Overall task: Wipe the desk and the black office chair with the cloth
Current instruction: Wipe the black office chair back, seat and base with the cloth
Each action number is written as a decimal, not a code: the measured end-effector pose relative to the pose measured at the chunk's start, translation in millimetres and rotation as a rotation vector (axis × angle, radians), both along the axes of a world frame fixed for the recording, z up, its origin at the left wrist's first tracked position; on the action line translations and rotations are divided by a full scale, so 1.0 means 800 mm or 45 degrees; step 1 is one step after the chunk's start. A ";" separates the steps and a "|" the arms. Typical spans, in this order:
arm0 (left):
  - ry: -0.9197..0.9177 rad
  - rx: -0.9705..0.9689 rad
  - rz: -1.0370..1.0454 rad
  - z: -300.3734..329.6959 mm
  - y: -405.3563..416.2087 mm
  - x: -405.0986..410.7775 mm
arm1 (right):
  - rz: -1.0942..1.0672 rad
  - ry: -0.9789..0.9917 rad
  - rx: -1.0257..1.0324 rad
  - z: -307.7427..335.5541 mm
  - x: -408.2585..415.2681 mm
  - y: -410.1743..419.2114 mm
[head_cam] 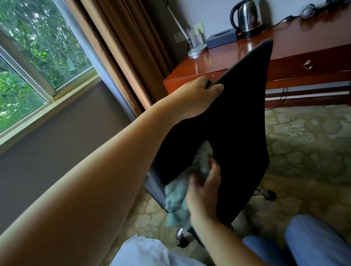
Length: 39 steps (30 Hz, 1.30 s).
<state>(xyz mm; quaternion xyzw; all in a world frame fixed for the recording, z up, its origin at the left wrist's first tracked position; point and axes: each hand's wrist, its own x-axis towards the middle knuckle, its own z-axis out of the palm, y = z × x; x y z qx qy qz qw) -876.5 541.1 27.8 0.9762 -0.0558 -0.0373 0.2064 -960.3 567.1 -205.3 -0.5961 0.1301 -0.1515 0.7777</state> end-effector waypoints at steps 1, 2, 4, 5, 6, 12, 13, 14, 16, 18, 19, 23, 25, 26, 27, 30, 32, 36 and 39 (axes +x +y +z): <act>-0.014 0.019 -0.011 0.000 0.000 -0.002 | 0.053 0.215 0.171 -0.022 0.015 -0.013; -0.036 0.053 -0.029 -0.001 0.000 -0.003 | 0.092 0.411 0.333 -0.042 0.030 -0.024; -0.117 0.172 -0.071 -0.008 -0.004 -0.004 | 0.098 0.636 0.521 -0.055 0.055 -0.049; -0.180 0.245 -0.082 -0.011 -0.005 -0.004 | 0.090 0.638 0.544 -0.046 0.066 -0.058; -0.246 0.313 -0.087 -0.013 -0.005 -0.004 | 0.075 0.581 0.551 -0.028 0.075 -0.064; -0.391 0.444 -0.068 -0.020 0.000 -0.001 | 0.022 -0.088 0.412 0.100 0.058 -0.096; -0.436 0.467 -0.079 -0.023 -0.002 0.000 | -0.002 -0.192 0.355 0.105 0.052 -0.098; -0.492 0.500 -0.096 -0.026 -0.002 -0.001 | -0.017 -0.271 0.283 0.101 0.047 -0.096; -0.596 0.560 -0.132 -0.031 -0.002 -0.002 | -0.042 -0.325 0.124 0.070 0.047 -0.079; -0.665 0.606 -0.152 -0.034 -0.001 -0.005 | -0.088 -0.242 0.034 0.027 0.056 -0.062; -0.700 0.629 -0.164 -0.036 0.000 -0.006 | -0.089 -0.113 0.049 0.004 0.063 -0.058; -0.847 0.749 -0.215 -0.045 0.003 -0.011 | 0.000 0.709 0.556 -0.029 0.092 -0.070; -0.895 0.803 -0.214 -0.047 0.005 -0.012 | 0.021 0.701 0.586 0.000 0.096 -0.079; -0.915 0.817 -0.204 -0.047 0.007 -0.012 | 0.011 0.595 0.543 0.022 0.097 -0.082; -0.927 0.824 -0.191 -0.047 0.008 -0.012 | 0.006 0.427 0.537 0.047 0.094 -0.085; -0.922 0.806 -0.146 -0.048 0.002 -0.014 | -0.051 -0.051 0.339 0.111 0.095 -0.094; -0.893 0.798 -0.065 -0.050 -0.011 -0.016 | -0.148 -0.253 0.129 0.122 0.096 -0.098; -0.860 0.918 0.163 -0.064 -0.040 -0.016 | -0.201 -0.311 -0.045 0.055 0.104 -0.087; -0.922 1.006 0.215 -0.073 -0.042 -0.019 | -0.030 0.302 0.255 -0.033 0.117 -0.087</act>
